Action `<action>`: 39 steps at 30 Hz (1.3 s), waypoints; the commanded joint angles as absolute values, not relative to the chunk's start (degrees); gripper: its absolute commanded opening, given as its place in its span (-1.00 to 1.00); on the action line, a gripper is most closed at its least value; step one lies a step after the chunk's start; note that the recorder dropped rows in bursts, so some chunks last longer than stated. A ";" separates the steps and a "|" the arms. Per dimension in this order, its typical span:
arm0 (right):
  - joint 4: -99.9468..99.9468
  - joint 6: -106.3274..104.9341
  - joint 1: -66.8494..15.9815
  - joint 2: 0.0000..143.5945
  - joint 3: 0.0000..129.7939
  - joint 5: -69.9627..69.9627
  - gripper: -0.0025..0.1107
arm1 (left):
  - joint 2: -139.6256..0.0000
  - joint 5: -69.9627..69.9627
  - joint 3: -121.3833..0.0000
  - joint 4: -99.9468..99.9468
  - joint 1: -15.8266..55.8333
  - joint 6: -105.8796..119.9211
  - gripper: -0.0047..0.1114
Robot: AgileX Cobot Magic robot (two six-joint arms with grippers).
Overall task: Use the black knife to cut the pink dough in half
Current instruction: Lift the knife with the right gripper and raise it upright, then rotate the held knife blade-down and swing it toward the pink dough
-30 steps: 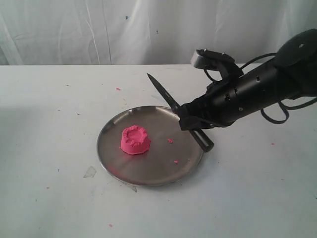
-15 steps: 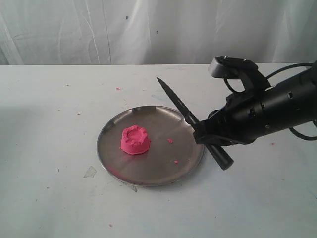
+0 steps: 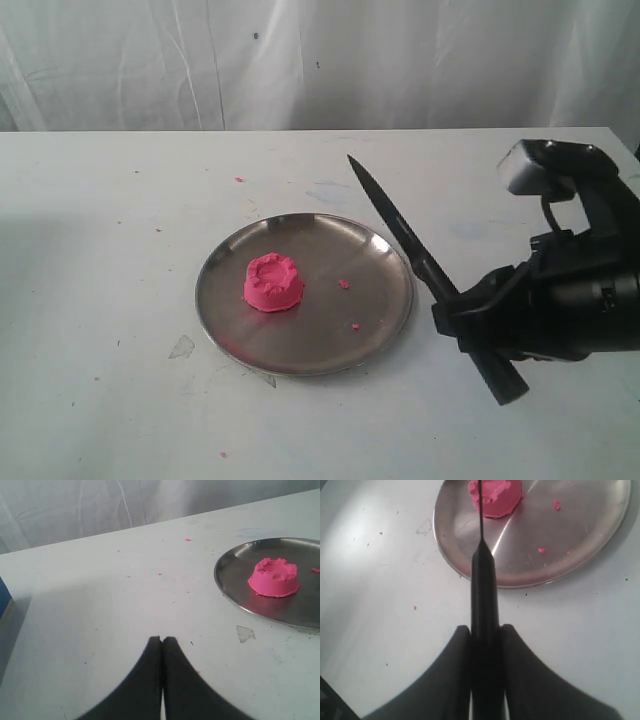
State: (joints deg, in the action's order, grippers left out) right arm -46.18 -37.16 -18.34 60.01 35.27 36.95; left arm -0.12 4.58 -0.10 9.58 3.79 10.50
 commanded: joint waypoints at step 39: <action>-70.07 -53.77 -40.74 57.96 35.92 24.05 -0.96 | 0.00 4.39 0.00 10.16 3.53 10.52 -0.92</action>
State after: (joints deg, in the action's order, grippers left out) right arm -70.17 -54.05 -38.87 56.52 35.46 26.07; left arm -0.12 4.58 -0.10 9.58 3.79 10.50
